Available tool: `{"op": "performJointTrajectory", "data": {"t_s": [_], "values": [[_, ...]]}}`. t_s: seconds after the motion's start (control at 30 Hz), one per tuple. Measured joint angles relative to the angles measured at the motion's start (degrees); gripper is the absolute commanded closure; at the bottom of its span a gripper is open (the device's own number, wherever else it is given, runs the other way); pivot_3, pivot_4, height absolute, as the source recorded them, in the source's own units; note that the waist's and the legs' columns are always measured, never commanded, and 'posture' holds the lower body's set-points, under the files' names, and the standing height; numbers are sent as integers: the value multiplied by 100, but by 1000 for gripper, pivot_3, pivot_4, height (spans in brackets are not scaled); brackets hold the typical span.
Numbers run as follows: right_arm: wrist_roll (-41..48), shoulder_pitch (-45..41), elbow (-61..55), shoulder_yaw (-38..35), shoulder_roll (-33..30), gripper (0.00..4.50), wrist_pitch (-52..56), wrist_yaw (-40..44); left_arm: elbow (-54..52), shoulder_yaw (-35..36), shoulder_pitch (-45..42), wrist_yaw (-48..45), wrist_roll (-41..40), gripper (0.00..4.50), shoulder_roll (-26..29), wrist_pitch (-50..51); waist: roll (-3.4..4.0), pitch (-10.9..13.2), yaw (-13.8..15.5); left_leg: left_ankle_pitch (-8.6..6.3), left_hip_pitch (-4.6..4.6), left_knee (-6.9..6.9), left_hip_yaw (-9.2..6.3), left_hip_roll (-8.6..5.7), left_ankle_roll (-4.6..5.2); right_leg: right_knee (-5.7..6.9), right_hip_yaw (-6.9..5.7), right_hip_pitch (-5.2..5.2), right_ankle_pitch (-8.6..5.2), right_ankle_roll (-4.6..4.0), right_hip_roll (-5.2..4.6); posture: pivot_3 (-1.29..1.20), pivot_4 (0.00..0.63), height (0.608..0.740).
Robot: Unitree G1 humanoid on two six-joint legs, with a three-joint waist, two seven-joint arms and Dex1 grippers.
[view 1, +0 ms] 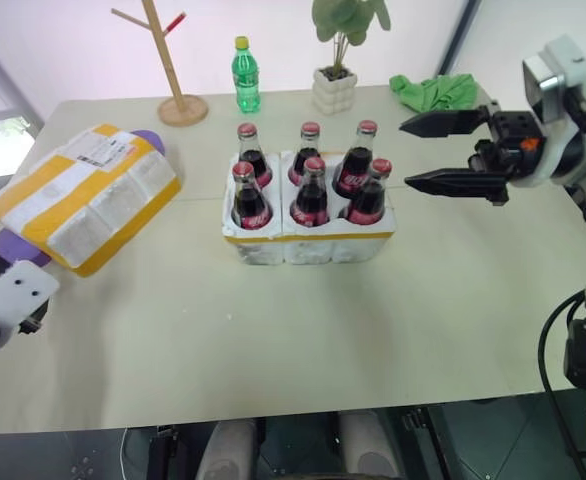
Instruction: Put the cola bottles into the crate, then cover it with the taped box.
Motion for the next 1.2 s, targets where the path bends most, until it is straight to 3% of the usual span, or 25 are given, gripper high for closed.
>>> {"op": "performJointTrajectory", "data": {"t_s": [0.23, 0.53, 1.0, 1.2], "values": [[47, 15, -80, -11, 12, 46, 118, -151, 1379, -825, -1167, 481, 405, 0, 22, -375, -1, -1, -9, 0, 0, -1, -2, -1, 0, 6, -4, -3, 13, 22, 1, 0, 150, 740], [216, 120, -321, -144, -15, 46, 251, -381, 2845, -1522, -1953, 931, 664, 0, 65, -998, -1, -1, -3, 1, 1, -9, -2, -1, 0, 10, -4, -7, 15, 24, 0, 0, 150, 740], [290, 509, -588, -168, -163, 46, 383, -483, 3907, -2058, -2652, 1766, 1166, 0, 71, -1511, -3, -2, 15, 1, 2, -9, -3, -2, 0, 13, -4, -7, 15, 25, 0, 0, 150, 740], [382, 546, -710, -166, -171, 0, 436, -496, 3975, -2081, -2687, 1938, 1215, 2813, 79, -1641, -3, -2, 12, 1, 2, -8, -2, -3, 0, 15, -4, -7, 16, 26, 0, 0, 150, 740]]}}
